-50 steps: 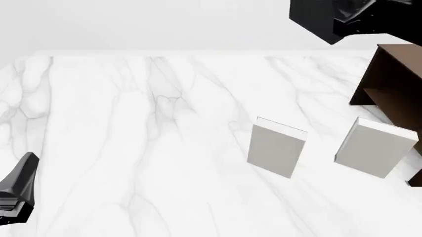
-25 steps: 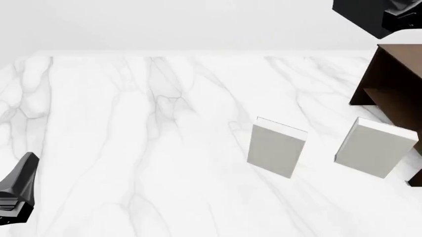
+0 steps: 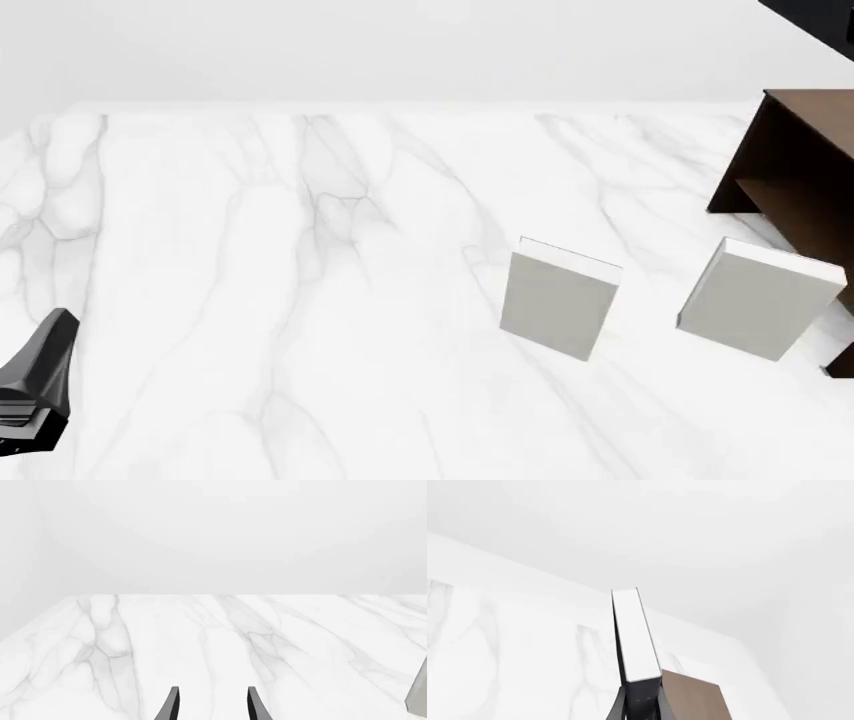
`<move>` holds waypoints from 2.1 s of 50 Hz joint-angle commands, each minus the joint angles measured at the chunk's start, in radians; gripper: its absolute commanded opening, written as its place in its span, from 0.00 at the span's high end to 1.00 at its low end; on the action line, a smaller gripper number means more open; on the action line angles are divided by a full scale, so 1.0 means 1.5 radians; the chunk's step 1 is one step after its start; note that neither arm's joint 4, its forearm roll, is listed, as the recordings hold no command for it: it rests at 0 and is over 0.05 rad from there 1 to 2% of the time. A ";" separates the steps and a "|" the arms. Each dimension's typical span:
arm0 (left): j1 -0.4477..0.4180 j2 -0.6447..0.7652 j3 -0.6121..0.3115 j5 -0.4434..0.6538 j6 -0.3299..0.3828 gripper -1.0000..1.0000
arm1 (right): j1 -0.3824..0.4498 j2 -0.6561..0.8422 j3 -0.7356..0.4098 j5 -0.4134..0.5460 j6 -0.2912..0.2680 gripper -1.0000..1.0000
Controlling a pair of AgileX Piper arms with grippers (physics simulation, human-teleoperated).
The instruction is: Pick up the book on the left and place it on top of the shelf.
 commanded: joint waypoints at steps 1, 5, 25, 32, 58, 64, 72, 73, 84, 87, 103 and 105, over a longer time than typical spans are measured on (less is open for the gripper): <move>0.000 0.000 0.000 0.000 0.000 0.00 | -0.048 -0.002 -0.008 -0.007 -0.010 1.00; 0.000 0.000 0.000 0.000 0.000 0.00 | -0.062 -0.005 -0.003 -0.009 -0.020 1.00; 0.000 0.000 0.000 0.000 0.000 0.00 | -0.111 -0.017 0.005 -0.003 -0.054 1.00; 0.000 0.000 0.000 0.000 0.000 0.00 | -0.137 -0.024 0.014 -0.002 -0.062 1.00; 0.000 0.000 0.000 0.000 0.000 0.00 | -0.203 -0.045 0.021 0.012 -0.098 1.00; 0.000 0.000 0.000 0.000 0.000 0.00 | -0.215 -0.036 0.011 0.013 -0.106 1.00; 0.000 0.000 0.000 0.000 0.000 0.00 | -0.230 -0.013 0.001 0.006 -0.117 1.00; 0.000 0.000 0.000 0.000 0.000 0.00 | -0.230 -0.013 0.001 0.006 -0.117 1.00; 0.000 0.000 0.000 0.000 0.000 0.00 | -0.252 0.025 -0.002 -0.017 -0.134 1.00; 0.000 0.000 0.000 0.000 0.000 0.00 | -0.255 0.030 -0.001 -0.021 -0.136 1.00; 0.000 0.000 0.000 0.000 0.000 0.00 | -0.287 0.075 -0.007 -0.045 -0.166 1.00; 0.000 0.000 0.000 0.000 0.000 0.00 | -0.291 0.077 -0.008 -0.047 -0.166 1.00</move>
